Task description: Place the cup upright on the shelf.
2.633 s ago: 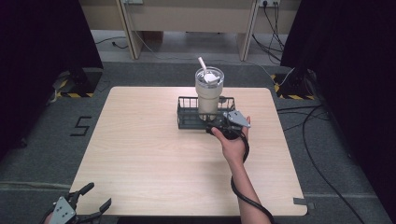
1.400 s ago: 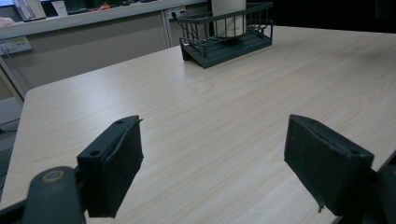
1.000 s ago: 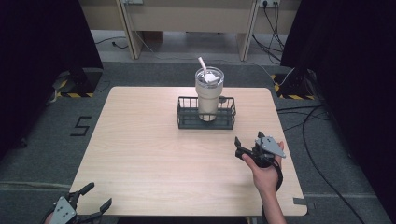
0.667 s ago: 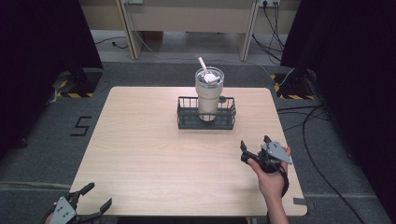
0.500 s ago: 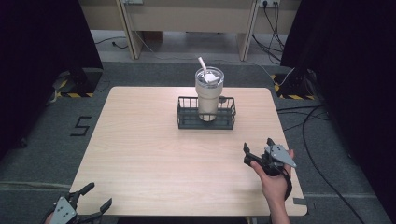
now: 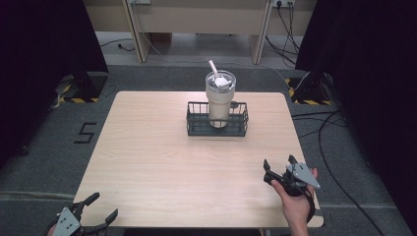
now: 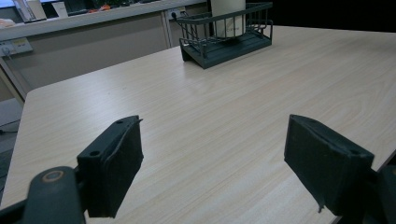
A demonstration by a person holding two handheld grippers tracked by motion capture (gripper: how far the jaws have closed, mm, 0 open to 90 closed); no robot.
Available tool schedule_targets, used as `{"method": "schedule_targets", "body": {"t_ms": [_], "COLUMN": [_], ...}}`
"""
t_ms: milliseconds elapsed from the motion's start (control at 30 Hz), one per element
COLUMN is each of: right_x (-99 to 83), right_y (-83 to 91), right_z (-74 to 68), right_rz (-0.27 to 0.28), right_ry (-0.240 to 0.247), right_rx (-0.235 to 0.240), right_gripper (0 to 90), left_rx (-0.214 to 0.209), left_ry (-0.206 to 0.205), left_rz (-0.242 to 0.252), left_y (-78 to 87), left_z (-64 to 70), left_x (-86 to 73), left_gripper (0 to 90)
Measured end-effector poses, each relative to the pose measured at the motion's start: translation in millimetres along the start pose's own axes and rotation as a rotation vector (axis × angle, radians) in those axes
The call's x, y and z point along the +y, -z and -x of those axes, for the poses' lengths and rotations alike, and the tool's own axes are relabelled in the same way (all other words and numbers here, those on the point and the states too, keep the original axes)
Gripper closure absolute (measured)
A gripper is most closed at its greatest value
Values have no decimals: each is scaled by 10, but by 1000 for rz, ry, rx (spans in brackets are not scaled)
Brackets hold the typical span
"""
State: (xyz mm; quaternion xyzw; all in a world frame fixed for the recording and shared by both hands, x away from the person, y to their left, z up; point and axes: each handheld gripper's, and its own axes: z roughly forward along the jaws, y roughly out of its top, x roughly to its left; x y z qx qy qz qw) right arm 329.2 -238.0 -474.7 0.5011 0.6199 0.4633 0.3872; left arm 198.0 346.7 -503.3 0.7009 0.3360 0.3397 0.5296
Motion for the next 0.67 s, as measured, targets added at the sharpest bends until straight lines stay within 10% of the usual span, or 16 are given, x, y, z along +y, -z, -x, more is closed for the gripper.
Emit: {"method": "schedule_targets", "body": {"t_ms": [667], "right_x": [-226], "right_y": [100], "right_z": [37], "right_rz": [-2], "right_ry": [16], "right_rx": [22], "right_gripper": [108], "left_rx": [-3], "left_ry": [-1], "left_rz": [4], "left_y": [-4], "left_z": [2], "left_x": [6], "left_gripper": [188]}}
